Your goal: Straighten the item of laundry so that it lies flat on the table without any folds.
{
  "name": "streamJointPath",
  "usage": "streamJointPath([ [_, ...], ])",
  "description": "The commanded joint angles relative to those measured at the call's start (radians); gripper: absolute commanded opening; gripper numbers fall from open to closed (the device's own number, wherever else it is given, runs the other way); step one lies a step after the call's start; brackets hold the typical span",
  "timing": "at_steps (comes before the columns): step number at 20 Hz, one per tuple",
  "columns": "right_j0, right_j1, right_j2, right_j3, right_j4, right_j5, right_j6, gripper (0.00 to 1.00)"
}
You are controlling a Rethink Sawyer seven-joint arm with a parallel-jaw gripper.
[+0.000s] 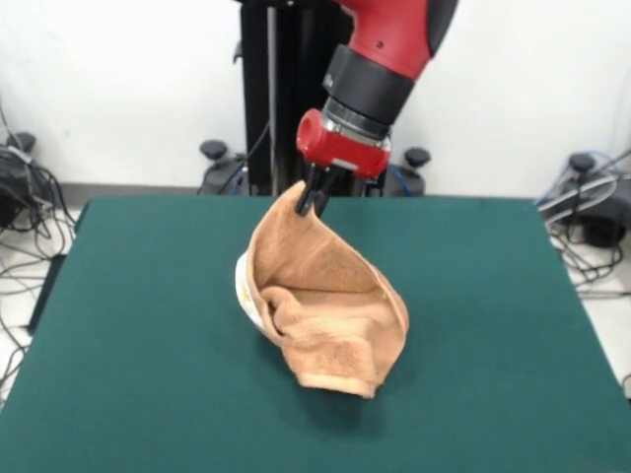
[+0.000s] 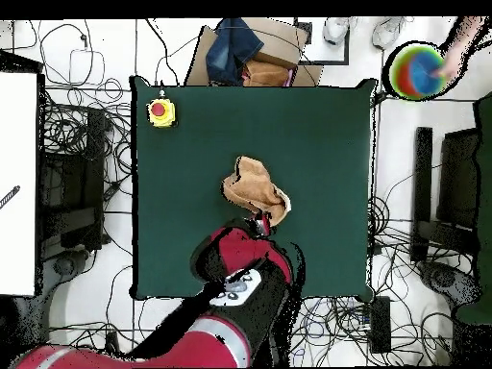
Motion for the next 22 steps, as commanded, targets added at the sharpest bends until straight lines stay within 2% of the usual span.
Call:
streamJointPath([
  [1,-0.063,-0.146,0.177,0.101,-0.092,0.193,0.02,0.0],
  [6,-0.057,-0.22,0.18,0.134,-0.062,0.282,0.072,0.0],
  [12,-0.068,-0.311,0.217,0.17,-0.085,0.374,0.022,0.0],
  [22,-0.075,-0.213,0.221,0.133,-0.124,0.233,0.078,0.0],
])
